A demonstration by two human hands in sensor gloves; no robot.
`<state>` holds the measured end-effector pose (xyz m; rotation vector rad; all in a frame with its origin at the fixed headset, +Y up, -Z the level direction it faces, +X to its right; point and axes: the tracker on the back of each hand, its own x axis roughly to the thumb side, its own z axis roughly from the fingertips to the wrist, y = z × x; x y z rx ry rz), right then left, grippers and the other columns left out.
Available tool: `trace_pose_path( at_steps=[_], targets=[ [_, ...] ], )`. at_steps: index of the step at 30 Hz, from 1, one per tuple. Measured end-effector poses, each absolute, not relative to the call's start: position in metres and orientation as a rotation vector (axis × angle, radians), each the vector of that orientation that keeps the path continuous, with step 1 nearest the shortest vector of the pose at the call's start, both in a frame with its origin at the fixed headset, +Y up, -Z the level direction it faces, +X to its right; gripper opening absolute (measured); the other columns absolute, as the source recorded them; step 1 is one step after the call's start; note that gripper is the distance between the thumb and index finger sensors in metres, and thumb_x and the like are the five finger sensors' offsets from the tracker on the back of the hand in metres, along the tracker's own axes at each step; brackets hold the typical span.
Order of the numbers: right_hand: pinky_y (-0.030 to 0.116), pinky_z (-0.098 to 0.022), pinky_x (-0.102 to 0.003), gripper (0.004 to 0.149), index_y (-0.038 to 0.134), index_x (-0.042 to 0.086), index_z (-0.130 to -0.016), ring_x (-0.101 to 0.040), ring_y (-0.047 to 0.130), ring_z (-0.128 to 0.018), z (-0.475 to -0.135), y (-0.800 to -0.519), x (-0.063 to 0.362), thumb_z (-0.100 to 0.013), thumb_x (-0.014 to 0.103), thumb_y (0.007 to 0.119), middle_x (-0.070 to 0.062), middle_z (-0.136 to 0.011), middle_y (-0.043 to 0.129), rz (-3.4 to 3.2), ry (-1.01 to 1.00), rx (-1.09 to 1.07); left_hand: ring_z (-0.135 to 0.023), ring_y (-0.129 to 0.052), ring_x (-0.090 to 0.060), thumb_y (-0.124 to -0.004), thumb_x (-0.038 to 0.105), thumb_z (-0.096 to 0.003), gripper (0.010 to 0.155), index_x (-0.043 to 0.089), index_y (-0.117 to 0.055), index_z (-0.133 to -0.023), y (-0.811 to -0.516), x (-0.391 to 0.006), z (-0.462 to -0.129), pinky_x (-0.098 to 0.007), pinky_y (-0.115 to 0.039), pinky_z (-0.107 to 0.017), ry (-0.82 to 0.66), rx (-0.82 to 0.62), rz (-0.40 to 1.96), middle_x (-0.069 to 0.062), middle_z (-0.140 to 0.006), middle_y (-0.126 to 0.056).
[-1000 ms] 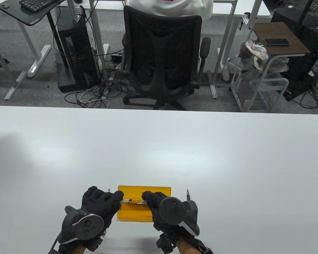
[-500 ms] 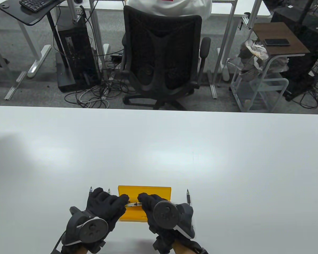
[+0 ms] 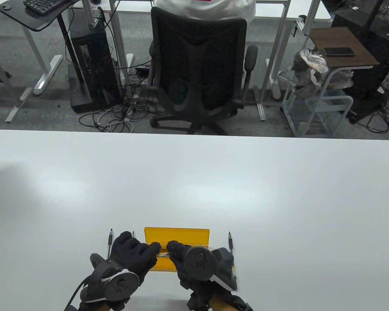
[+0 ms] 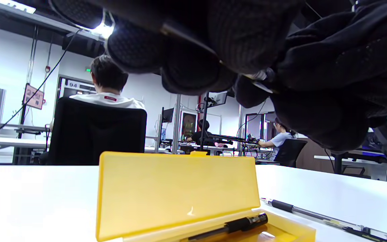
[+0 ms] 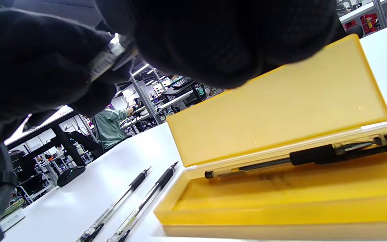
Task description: Cap pen on the opposite end
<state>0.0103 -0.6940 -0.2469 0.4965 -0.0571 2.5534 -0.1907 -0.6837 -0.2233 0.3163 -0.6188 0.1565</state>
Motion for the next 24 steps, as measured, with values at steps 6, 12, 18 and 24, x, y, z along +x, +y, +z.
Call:
trace_pose_path(
  at_steps=[6, 12, 18, 24],
  targets=[
    [0.087, -0.031, -0.038, 0.047, 0.081, 0.014, -0.088, -0.015, 0.100, -0.033, -0.2451, -0.6933, 0.0066, -0.046, 0.031, 0.070, -0.004, -0.054, 0.098, 2.572, -0.054, 0.515, -0.066, -0.086, -0.035, -0.082, 0.026, -0.0492, 0.046, 0.010, -0.086, -0.092, -0.6795, -0.1884, -0.2201, -0.068, -0.050, -0.071, -0.631, 0.353, 0.118, -0.016, -0.075, -0.098],
    [0.087, -0.031, -0.039, 0.048, 0.083, 0.013, -0.087, -0.016, 0.101, -0.032, -0.2459, -0.6968, 0.0051, -0.045, 0.033, 0.072, -0.004, -0.053, 0.100, 2.590, -0.012, 0.524, -0.067, -0.086, -0.035, -0.083, 0.028, -0.0494, 0.046, 0.011, -0.085, -0.092, -0.6834, -0.1891, -0.2213, -0.068, -0.049, -0.071, -0.632, 0.326, 0.131, -0.014, -0.076, -0.098],
    [0.087, -0.031, -0.039, 0.047, 0.087, 0.014, -0.083, -0.017, 0.102, -0.033, -0.2464, -0.6969, 0.0041, -0.044, 0.037, 0.074, -0.004, -0.052, 0.101, 2.635, 0.010, 0.535, -0.068, -0.086, -0.035, -0.084, 0.027, -0.0492, 0.046, 0.011, -0.085, -0.093, -0.6838, -0.1848, -0.2194, -0.069, -0.049, -0.071, -0.650, 0.328, 0.112, -0.014, -0.077, -0.098],
    [0.087, -0.033, -0.041, 0.047, 0.092, 0.016, -0.078, -0.019, 0.103, -0.035, -0.2474, -0.6967, 0.0063, -0.043, 0.042, 0.075, -0.004, -0.053, 0.102, 2.665, 0.060, 0.550, -0.071, -0.087, -0.034, -0.086, 0.028, -0.0486, 0.047, 0.013, -0.085, -0.093, -0.6850, -0.1822, -0.2185, -0.069, -0.048, -0.072, -0.665, 0.325, 0.123, -0.012, -0.079, -0.098]
  ],
)
